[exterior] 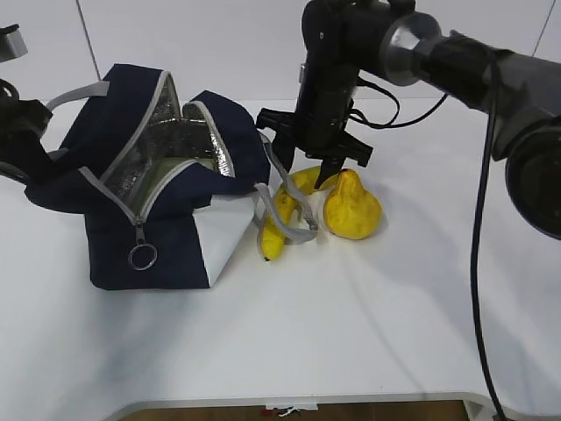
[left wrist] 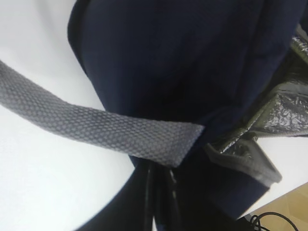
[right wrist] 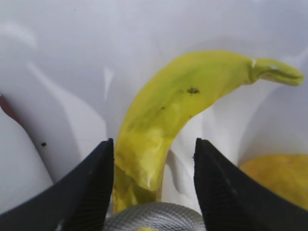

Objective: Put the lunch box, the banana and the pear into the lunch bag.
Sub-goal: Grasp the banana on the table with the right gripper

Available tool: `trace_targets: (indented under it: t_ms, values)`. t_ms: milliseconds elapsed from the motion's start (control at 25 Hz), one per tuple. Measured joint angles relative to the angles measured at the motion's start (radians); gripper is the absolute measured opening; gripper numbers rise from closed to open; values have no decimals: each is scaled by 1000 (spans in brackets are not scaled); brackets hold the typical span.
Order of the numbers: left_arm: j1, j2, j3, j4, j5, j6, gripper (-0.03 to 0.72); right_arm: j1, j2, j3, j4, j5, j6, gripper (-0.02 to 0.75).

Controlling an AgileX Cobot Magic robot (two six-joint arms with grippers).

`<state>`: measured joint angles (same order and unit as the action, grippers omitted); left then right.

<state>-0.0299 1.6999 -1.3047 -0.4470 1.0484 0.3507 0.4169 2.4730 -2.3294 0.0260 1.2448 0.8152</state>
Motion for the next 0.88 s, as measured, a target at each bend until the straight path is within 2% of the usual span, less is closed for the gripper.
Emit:
trace_targets:
  t_ms: [880]
  values:
    - [0,0,0,-2,-6,0,-7,2,39,-16,-6,-20,59,436]
